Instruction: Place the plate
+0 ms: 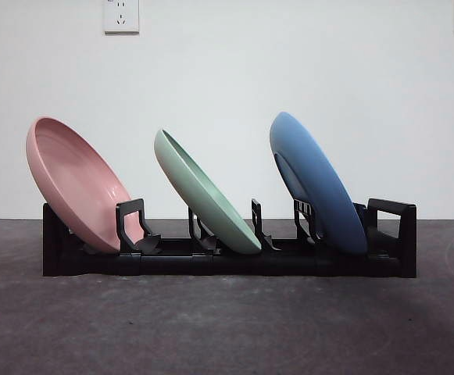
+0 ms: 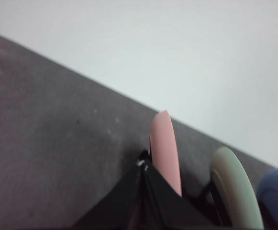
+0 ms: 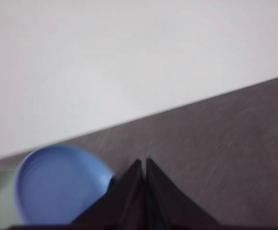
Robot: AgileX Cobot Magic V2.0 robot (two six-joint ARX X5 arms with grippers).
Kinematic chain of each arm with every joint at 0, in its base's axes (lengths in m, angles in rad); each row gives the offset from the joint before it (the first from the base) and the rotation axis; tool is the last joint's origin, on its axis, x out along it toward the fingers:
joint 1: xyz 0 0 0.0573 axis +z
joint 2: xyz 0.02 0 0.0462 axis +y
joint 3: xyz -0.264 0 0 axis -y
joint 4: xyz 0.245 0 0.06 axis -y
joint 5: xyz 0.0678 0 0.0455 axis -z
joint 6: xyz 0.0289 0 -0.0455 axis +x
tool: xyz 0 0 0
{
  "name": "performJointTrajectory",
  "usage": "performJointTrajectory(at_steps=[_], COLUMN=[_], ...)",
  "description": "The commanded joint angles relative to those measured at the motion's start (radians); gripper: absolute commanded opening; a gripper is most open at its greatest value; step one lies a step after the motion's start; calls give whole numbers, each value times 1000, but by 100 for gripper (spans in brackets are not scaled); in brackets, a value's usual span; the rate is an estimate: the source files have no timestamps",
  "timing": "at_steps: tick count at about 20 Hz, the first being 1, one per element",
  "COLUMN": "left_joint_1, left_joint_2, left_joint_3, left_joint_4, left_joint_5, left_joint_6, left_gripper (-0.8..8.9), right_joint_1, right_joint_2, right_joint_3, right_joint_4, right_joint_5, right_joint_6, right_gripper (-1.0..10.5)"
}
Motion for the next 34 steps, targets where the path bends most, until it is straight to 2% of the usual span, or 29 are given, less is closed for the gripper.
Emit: performJointTrajectory(at_steps=[1,6,11,18,20,21,23,24,27,29,34], left_joint_1=[-1,-1,-1,-1,-1,-2,-2,-2,-6,-11,-14], left_joint_2=[74,221,369,570,623,641,660,665,668,668,668], left_joint_3=[121,312,459,606,632,641,643,643,643,643,643], left_joint_4=[-119,-320,-530,-775,-790,-784,-763,-756,-741,-739,-713], left_joint_5=[52,149,172,171,172,172,171,171,171,171,171], left_joint_6=[55,140,209,306,343,350,350,350,350,350,349], left_gripper=[10,10,10,10,11,51,291,364,375,375,375], right_joint_1=[-1,-1,5,60,82,92,105,110,139,167,250], right_joint_2=[98,274,433,634,709,739,784,803,845,899,1144], right_joint_3=[105,288,446,612,651,661,668,671,694,757,1069], right_joint_4=[-104,-302,-483,-683,-733,-744,-747,-748,-770,-802,-933], right_joint_5=[-76,-180,-243,-249,-249,-249,-249,-249,-249,-250,-247], right_joint_6=[-60,-106,-120,-209,-262,-282,-296,-296,-275,-261,-262], right_gripper=[14,14,14,14,15,61,312,395,376,306,298])
